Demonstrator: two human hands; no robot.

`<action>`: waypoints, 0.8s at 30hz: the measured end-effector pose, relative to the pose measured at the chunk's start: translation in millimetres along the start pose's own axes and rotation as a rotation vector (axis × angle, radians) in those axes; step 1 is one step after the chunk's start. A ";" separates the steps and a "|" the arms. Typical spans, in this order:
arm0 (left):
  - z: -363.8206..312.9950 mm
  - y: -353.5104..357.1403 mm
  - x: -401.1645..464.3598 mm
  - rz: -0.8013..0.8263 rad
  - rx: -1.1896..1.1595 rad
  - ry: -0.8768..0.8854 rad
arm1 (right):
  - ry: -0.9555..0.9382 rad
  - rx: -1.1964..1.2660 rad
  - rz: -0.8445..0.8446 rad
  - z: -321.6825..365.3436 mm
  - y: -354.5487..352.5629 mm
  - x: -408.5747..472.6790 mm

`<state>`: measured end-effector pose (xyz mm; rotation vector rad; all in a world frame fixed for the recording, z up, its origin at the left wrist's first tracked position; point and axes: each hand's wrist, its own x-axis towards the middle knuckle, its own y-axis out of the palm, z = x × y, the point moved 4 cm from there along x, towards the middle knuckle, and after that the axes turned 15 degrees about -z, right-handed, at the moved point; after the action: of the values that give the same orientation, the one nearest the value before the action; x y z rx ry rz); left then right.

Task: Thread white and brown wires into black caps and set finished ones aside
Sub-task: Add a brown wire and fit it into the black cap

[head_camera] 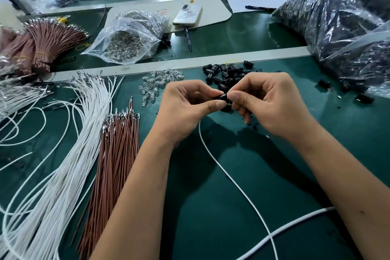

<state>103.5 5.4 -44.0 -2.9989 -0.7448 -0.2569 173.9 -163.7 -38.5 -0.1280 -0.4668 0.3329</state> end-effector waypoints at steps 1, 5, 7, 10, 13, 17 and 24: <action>0.0 0.1 -0.3 0.003 0.016 -0.004 | -0.015 -0.028 0.007 0.6 -0.7 0.3; -1.4 2.2 -1.3 0.012 0.083 0.060 | -0.057 -0.126 0.032 1.7 -3.6 0.4; -3.3 3.0 -1.7 0.013 0.141 0.127 | -0.083 -0.174 0.048 2.7 -5.0 0.5; -4.6 4.3 -1.7 0.012 0.205 0.193 | -0.130 -0.227 0.077 4.5 -6.0 0.5; -2.2 3.9 -1.9 0.010 0.095 0.116 | -0.121 -0.173 0.060 4.8 -5.3 0.7; 0.2 4.6 -2.5 0.010 -0.005 0.066 | -0.014 -0.028 0.038 0.9 -2.5 0.3; 0.8 6.4 -2.8 0.001 -0.070 0.059 | 0.064 0.109 0.032 -2.0 -1.4 -1.5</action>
<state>104.1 -1.5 -45.2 -3.0414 -0.7445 -0.3765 173.9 -165.6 -40.5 -0.0400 -0.3830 0.3839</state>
